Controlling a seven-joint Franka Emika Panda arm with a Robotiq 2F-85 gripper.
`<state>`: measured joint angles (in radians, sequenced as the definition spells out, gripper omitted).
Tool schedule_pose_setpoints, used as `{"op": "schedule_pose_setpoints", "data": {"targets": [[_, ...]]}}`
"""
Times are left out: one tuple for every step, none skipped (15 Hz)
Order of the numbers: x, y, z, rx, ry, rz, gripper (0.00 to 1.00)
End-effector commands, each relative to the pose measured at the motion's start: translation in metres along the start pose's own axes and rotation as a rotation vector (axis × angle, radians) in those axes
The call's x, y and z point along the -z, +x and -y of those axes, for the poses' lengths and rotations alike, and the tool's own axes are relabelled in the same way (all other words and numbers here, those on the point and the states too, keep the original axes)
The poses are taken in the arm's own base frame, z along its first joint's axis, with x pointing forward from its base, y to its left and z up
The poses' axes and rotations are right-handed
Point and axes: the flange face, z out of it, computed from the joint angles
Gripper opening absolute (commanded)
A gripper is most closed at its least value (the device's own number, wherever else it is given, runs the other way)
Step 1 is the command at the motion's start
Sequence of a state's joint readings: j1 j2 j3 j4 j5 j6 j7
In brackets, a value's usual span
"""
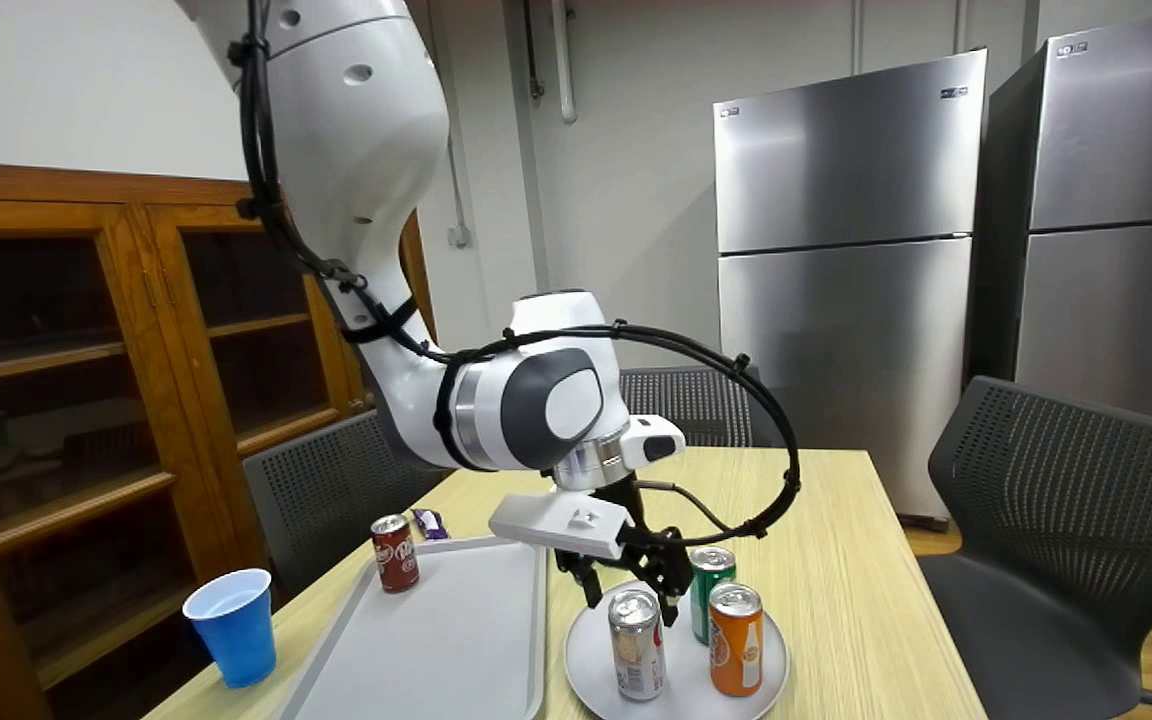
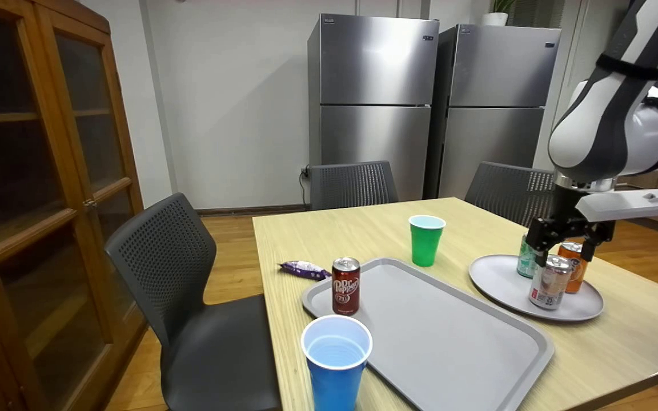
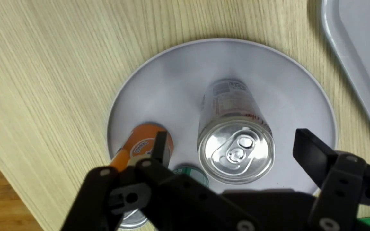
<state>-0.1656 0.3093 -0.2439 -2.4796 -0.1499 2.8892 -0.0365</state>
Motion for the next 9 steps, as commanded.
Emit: {"op": "schedule_pose_setpoints", "data": {"targets": [[-0.009, 0.012, 0.0, -0.023, 0.002, -0.001, 1.0], [-0.012, 0.014, 0.001, -0.023, 0.001, 0.002, 1.0], [-0.014, 0.016, 0.001, -0.023, 0.001, 0.004, 1.0], [-0.016, 0.017, 0.002, -0.023, 0.001, 0.007, 1.0], [-0.018, 0.018, 0.003, -0.022, 0.001, 0.01, 1.0], [-0.02, 0.019, 0.004, -0.022, 0.001, 0.012, 1.0], [-0.021, 0.019, 0.005, -0.021, 0.001, 0.014, 1.0], [-0.023, 0.02, 0.005, -0.019, 0.001, 0.016, 1.0], [-0.024, 0.02, 0.006, -0.018, 0.001, 0.018, 1.0]]}}
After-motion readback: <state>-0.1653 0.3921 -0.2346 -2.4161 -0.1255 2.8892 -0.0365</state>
